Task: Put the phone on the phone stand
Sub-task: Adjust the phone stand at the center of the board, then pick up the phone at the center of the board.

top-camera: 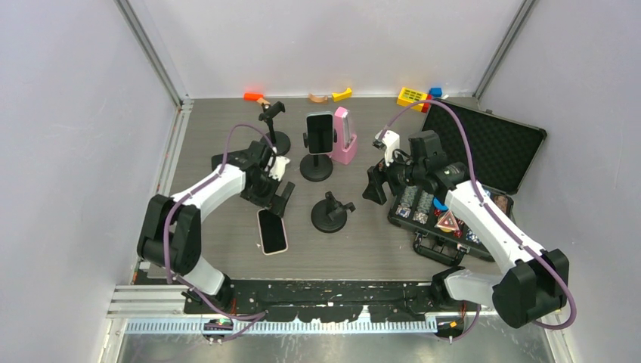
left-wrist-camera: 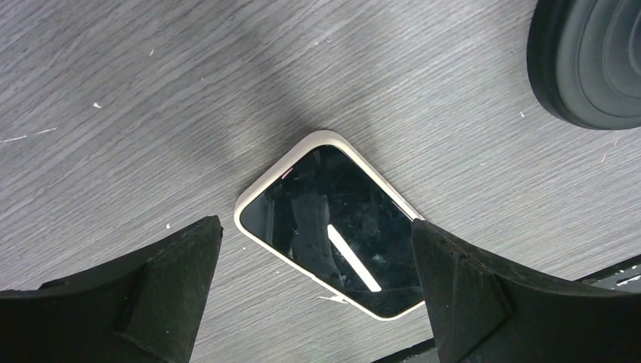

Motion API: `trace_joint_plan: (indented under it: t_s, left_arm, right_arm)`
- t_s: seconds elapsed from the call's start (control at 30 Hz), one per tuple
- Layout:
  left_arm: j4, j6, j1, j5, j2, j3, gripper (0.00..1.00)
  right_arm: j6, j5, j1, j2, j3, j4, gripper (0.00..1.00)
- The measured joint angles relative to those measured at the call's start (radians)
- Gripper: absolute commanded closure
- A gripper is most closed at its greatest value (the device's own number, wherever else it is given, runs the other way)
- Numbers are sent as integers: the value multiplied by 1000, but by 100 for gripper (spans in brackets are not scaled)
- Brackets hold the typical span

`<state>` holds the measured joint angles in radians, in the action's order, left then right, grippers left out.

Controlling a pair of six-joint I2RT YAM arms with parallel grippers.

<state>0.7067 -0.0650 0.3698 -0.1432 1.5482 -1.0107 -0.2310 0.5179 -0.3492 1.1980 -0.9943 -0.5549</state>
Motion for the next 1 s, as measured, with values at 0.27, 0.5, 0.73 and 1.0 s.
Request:
trace_joint_plan:
  t_s: [0.27, 0.5, 0.73, 1.0]
  left_arm:
    - [21, 77, -45, -26, 42, -28, 0]
    - [19, 165, -51, -13, 58, -27, 0]
    - [8, 239, -60, 13, 58, -6, 0]
    - [-8, 296, -80, 11, 60, 6, 0]
  right_arm:
    - [-3, -3, 0, 11, 0, -1, 14]
    - [-3, -4, 0, 13, 0, 0, 14]
    - [-4, -5, 0, 18, 0, 0, 14]
    - [-7, -12, 0, 34, 0, -2, 14]
